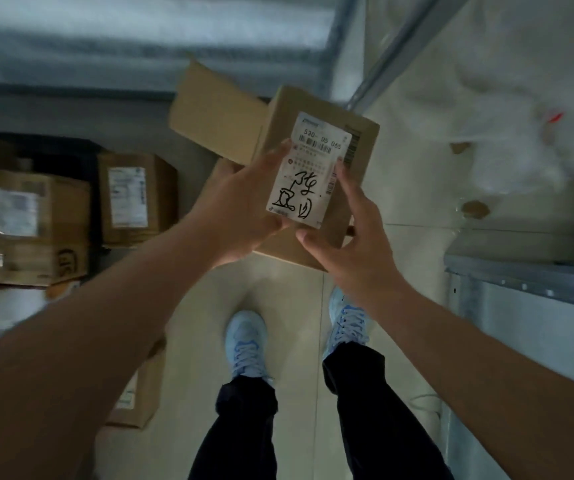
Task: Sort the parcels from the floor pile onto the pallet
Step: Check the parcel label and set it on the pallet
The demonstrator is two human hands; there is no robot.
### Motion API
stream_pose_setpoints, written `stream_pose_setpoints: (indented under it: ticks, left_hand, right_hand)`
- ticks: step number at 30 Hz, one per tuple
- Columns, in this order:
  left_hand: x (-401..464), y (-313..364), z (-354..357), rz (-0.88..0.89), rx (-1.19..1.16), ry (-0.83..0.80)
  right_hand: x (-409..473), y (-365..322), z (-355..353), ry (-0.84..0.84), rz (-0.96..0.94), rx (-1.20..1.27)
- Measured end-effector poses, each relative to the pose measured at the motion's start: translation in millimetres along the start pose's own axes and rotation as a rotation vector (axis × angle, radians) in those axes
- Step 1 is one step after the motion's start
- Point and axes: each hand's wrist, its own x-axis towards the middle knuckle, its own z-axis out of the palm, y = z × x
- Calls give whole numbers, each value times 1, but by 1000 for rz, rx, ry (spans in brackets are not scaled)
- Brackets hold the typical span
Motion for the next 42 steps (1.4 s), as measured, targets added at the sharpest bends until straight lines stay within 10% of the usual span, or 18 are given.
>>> stream_pose_setpoints:
  ticks: [22, 42]
  left_hand:
    - [-362, 279, -337, 360, 76, 356]
    - [-681, 342, -246, 209, 19, 795]
  right_hand:
    - [-278, -461, -168, 81, -531, -285]
    - [-511, -509, -245, -235, -934, -552]
